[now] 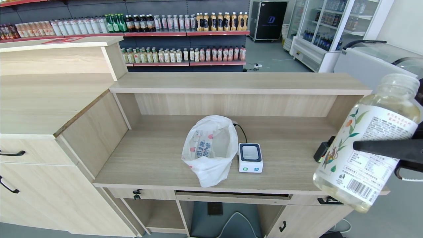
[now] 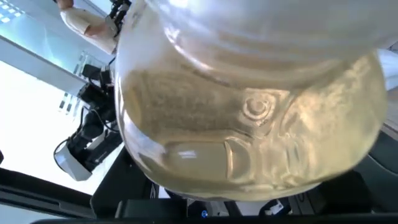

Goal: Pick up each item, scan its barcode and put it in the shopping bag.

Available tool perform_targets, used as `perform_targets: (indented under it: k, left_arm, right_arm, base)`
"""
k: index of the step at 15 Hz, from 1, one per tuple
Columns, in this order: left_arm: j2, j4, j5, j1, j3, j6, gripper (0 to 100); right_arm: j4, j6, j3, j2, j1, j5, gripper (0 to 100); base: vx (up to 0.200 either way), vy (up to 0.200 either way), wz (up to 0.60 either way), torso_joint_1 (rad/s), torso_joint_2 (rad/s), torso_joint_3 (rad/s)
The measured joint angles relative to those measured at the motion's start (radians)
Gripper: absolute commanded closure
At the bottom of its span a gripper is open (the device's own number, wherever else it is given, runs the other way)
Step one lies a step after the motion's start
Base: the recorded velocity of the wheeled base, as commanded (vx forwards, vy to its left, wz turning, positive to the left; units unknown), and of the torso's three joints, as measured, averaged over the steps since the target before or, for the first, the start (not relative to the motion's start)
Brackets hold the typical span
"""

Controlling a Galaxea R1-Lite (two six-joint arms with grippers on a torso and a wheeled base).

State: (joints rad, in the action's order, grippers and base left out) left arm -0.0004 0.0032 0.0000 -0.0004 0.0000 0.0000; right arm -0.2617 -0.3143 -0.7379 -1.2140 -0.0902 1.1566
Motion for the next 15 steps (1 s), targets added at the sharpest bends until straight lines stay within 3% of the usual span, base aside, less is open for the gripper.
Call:
perform_targets:
  k: [11, 15]
  left_arm:
    - [0.0, 0.0, 0.0, 0.0, 0.0, 0.0, 0]
    - [0.0, 0.0, 0.0, 0.0, 0.0, 0.0, 0]
  right_arm:
    - [0.0, 0.001, 0.0, 0.058, -0.175, 0.02, 100]
    - [0.001, 0.003, -0.002, 0.057, -0.194, 0.019, 100]
  base:
    - [0.0, 0.0, 0.0, 0.0, 0.0, 0.0]
    - [0.0, 0.0, 0.0, 0.0, 0.0, 0.0]
